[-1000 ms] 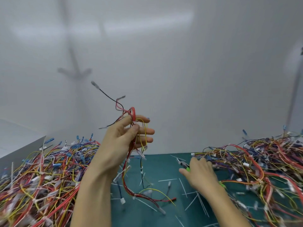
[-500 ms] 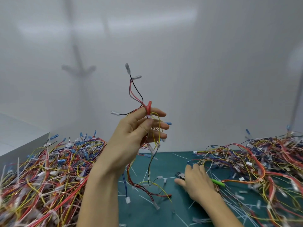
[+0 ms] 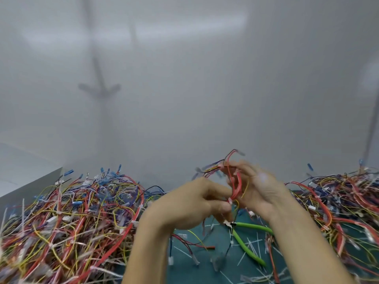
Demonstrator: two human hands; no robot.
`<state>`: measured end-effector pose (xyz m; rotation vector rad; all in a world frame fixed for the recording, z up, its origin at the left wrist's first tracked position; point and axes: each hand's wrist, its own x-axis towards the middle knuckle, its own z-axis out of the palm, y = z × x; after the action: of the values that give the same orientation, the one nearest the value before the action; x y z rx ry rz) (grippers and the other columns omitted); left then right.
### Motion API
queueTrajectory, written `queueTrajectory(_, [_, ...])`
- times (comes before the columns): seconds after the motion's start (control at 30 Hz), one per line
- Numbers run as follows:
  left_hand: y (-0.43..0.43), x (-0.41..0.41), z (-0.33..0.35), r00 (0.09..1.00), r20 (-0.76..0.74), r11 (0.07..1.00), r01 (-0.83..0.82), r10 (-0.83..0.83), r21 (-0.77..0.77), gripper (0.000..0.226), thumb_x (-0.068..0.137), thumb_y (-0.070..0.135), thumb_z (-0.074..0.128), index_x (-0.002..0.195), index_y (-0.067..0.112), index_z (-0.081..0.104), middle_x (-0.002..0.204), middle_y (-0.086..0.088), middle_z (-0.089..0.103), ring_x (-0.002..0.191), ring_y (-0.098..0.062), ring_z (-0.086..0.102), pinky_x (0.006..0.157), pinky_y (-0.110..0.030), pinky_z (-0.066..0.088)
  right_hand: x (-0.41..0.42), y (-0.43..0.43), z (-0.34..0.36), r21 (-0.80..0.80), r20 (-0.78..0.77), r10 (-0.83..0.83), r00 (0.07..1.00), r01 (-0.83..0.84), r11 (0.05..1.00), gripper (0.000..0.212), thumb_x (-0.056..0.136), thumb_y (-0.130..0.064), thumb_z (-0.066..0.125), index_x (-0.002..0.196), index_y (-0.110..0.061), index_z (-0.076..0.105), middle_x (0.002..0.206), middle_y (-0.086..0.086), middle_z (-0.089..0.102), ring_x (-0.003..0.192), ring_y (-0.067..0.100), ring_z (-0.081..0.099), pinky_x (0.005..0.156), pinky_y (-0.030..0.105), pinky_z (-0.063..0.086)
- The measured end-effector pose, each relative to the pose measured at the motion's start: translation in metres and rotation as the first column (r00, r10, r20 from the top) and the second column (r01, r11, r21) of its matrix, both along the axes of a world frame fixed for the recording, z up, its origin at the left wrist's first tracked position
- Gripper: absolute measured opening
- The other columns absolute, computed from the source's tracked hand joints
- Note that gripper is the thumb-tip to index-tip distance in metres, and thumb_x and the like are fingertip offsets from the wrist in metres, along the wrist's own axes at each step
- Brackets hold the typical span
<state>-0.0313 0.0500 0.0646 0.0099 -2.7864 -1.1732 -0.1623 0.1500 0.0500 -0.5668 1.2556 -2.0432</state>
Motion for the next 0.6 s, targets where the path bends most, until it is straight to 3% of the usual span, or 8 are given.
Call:
queueTrajectory(0.07, [0.000, -0.005, -0.005, 0.997, 0.014, 0.997, -0.077, 0.077, -0.012, 0.017, 0.095, 0.011, 0.061, 0.106, 0.005, 0.072, 0.086, -0.005, 0.072, 0.072, -0.003, 0.060, 0.086, -0.019, 0.041, -0.005, 0.003, 0.000, -0.014, -0.119, -0.135, 0.984, 0.134, 0.991, 0.006, 0.076, -0.006, 0.072, 0.081, -0.005, 0.074, 0.063, 0.001, 0.064, 0.046, 0.007, 0.053, 0.043, 0.021, 0.040])
queueTrajectory(0.13, [-0.003, -0.008, -0.008, 0.989, 0.031, 0.989, -0.145, 0.145, -0.010, 0.019, 0.094, 0.009, 0.061, 0.103, 0.015, 0.076, 0.091, 0.001, 0.075, 0.081, -0.004, 0.066, 0.087, -0.016, 0.046, -0.008, 0.007, 0.000, -0.065, -0.233, -0.226, 0.946, 0.217, 0.974, 0.016, 0.087, 0.000, 0.064, 0.078, -0.007, 0.075, 0.065, -0.001, 0.068, 0.048, 0.004, 0.054, 0.043, 0.016, 0.041])
queueTrajectory(0.23, [-0.017, -0.006, -0.015, 0.936, 0.042, 0.933, -0.345, 0.350, -0.101, 0.037, 0.091, 0.000, 0.046, 0.087, 0.022, 0.076, 0.098, -0.003, 0.076, 0.093, -0.012, 0.069, 0.087, -0.027, 0.054, -0.011, 0.010, 0.003, -0.081, -0.330, -0.271, 0.904, 0.259, 0.963, 0.018, 0.090, 0.000, 0.060, 0.084, -0.008, 0.076, 0.072, 0.001, 0.072, 0.052, 0.007, 0.050, 0.045, 0.018, 0.037])
queueTrajectory(0.33, [-0.032, -0.007, -0.025, 0.792, -0.028, 0.781, -0.606, 0.610, -0.149, 0.034, 0.086, -0.002, 0.039, 0.081, 0.017, 0.068, 0.099, -0.017, 0.072, 0.090, -0.031, 0.066, 0.074, -0.035, 0.051, -0.009, 0.010, 0.003, -0.070, -0.350, -0.275, 0.896, 0.268, 0.961, 0.018, 0.092, 0.002, 0.058, 0.093, -0.007, 0.074, 0.072, 0.002, 0.072, 0.054, 0.009, 0.046, 0.045, 0.018, 0.038])
queueTrajectory(0.43, [-0.048, -0.011, -0.035, 0.619, -0.230, 0.560, -0.782, 0.751, -0.274, 0.019, 0.092, 0.013, 0.045, 0.100, 0.013, 0.063, 0.105, -0.014, 0.069, 0.099, -0.033, 0.062, 0.080, -0.037, 0.047, -0.008, 0.012, 0.005, -0.125, -0.285, -0.320, 0.904, 0.296, 0.947, 0.022, 0.093, 0.003, 0.056, 0.091, -0.010, 0.072, 0.071, 0.001, 0.072, 0.054, 0.009, 0.045, 0.045, 0.018, 0.038])
queueTrajectory(0.53, [-0.053, -0.012, -0.042, 0.671, -0.186, 0.614, -0.736, 0.718, -0.285, 0.024, 0.093, 0.028, 0.052, 0.112, 0.024, 0.065, 0.111, -0.004, 0.071, 0.106, -0.026, 0.063, 0.090, -0.035, 0.050, -0.012, 0.022, 0.011, -0.221, -0.255, -0.376, 0.891, 0.326, 0.919, 0.021, 0.094, 0.001, 0.056, 0.091, -0.013, 0.072, 0.076, 0.001, 0.074, 0.054, 0.007, 0.046, 0.045, 0.016, 0.039])
queueTrajectory(0.6, [-0.050, -0.014, -0.044, 0.704, -0.129, 0.638, -0.693, 0.698, -0.336, 0.027, 0.095, 0.027, 0.050, 0.115, 0.026, 0.068, 0.116, -0.001, 0.071, 0.109, -0.023, 0.063, 0.091, -0.033, 0.050, -0.013, 0.029, 0.015, -0.262, -0.265, -0.401, 0.877, 0.334, 0.905, 0.019, 0.096, -0.004, 0.057, 0.091, -0.015, 0.072, 0.082, 0.002, 0.076, 0.058, 0.007, 0.049, 0.047, 0.015, 0.042])
